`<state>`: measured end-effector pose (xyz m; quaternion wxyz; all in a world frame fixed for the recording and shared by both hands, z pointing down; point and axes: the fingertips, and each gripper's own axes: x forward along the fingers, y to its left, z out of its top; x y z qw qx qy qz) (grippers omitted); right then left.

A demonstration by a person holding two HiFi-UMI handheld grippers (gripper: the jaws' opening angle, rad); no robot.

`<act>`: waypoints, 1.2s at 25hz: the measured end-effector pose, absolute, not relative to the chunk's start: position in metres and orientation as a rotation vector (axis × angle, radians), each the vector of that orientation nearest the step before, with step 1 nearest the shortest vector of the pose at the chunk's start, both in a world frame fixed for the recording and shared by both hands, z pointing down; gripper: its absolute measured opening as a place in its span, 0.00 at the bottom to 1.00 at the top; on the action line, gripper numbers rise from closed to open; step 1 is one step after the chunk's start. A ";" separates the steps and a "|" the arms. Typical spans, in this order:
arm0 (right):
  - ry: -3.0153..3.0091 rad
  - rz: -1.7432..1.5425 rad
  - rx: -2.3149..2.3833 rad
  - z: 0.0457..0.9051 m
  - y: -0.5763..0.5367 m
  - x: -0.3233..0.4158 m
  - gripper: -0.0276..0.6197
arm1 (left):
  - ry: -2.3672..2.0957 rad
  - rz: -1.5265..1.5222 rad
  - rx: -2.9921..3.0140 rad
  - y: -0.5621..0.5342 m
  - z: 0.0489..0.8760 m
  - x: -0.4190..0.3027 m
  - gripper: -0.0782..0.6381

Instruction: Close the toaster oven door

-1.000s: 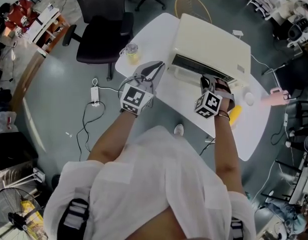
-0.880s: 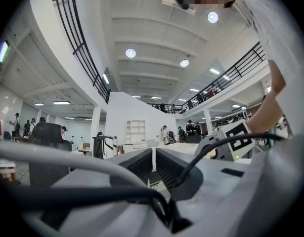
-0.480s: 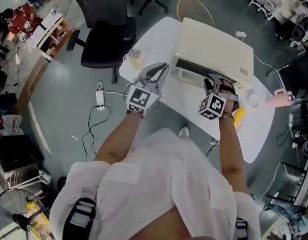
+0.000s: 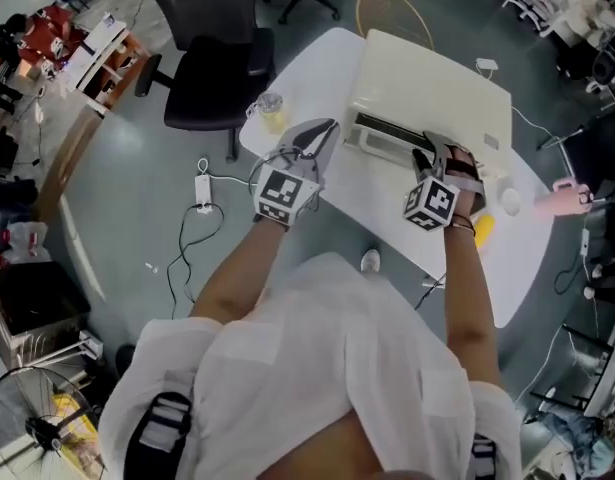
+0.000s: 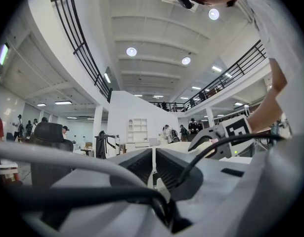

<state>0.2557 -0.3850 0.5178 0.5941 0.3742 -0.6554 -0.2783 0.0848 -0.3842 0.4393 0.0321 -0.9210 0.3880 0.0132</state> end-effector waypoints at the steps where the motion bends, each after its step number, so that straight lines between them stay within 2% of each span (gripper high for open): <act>1: -1.521 -0.640 0.872 0.517 -0.385 0.259 0.37 | 1.181 0.047 -2.841 -0.385 0.439 0.089 0.14; 30: -1.506 -0.648 0.866 0.509 -0.414 0.265 0.39 | 1.232 0.034 -2.816 -0.394 0.438 0.079 0.14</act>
